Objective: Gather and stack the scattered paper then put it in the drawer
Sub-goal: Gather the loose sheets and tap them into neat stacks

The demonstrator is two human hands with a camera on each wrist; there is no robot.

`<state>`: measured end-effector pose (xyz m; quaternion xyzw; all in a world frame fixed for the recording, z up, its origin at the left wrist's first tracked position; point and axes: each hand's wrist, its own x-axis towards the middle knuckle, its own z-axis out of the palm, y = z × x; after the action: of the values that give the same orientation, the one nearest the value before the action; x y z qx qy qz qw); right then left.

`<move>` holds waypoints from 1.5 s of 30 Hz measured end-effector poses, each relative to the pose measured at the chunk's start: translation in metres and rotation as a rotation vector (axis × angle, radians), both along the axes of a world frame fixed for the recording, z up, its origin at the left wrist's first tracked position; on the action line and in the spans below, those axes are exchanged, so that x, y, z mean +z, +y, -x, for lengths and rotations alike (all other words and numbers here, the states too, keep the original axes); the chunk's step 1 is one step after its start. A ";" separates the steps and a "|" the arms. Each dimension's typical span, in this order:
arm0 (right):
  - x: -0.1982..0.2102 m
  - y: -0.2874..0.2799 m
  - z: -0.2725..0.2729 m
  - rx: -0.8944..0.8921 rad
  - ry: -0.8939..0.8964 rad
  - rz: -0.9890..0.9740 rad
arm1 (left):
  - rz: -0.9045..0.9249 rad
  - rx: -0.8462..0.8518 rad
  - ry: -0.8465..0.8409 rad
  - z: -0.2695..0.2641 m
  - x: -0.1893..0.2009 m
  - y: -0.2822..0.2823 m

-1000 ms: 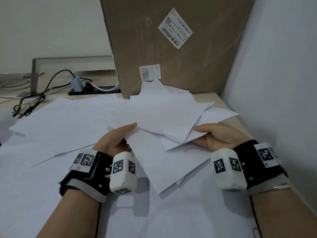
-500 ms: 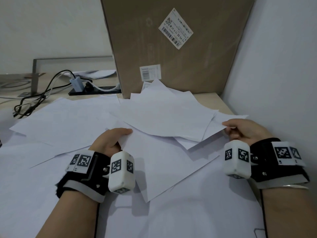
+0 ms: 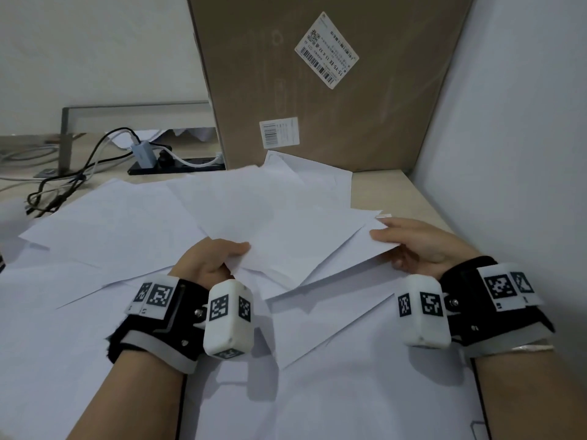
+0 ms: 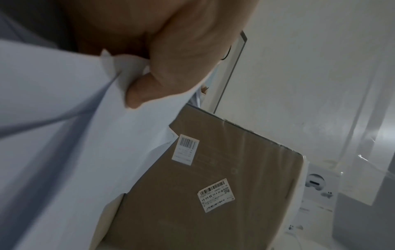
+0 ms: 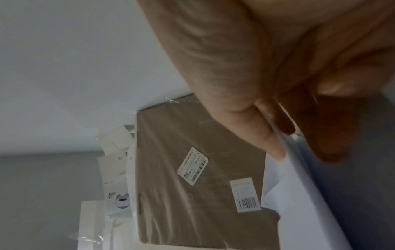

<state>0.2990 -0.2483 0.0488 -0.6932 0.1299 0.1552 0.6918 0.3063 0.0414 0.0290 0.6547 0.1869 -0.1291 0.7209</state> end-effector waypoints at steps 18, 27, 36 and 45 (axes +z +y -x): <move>-0.008 0.002 -0.005 0.074 -0.169 -0.154 | 0.113 -0.116 -0.212 0.005 0.010 0.006; -0.007 0.011 -0.008 -0.059 -0.406 -0.175 | 0.109 0.003 -0.419 0.004 0.017 0.001; -0.011 0.010 -0.006 0.014 -0.315 -0.087 | -0.007 -0.054 -0.315 -0.005 0.006 0.002; -0.016 0.012 -0.006 0.057 -0.233 -0.062 | -0.100 -0.118 -0.201 -0.003 0.002 -0.002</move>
<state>0.3055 -0.2366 0.0330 -0.6882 0.0241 0.0972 0.7186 0.3092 0.0396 0.0310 0.7093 0.0809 -0.0957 0.6937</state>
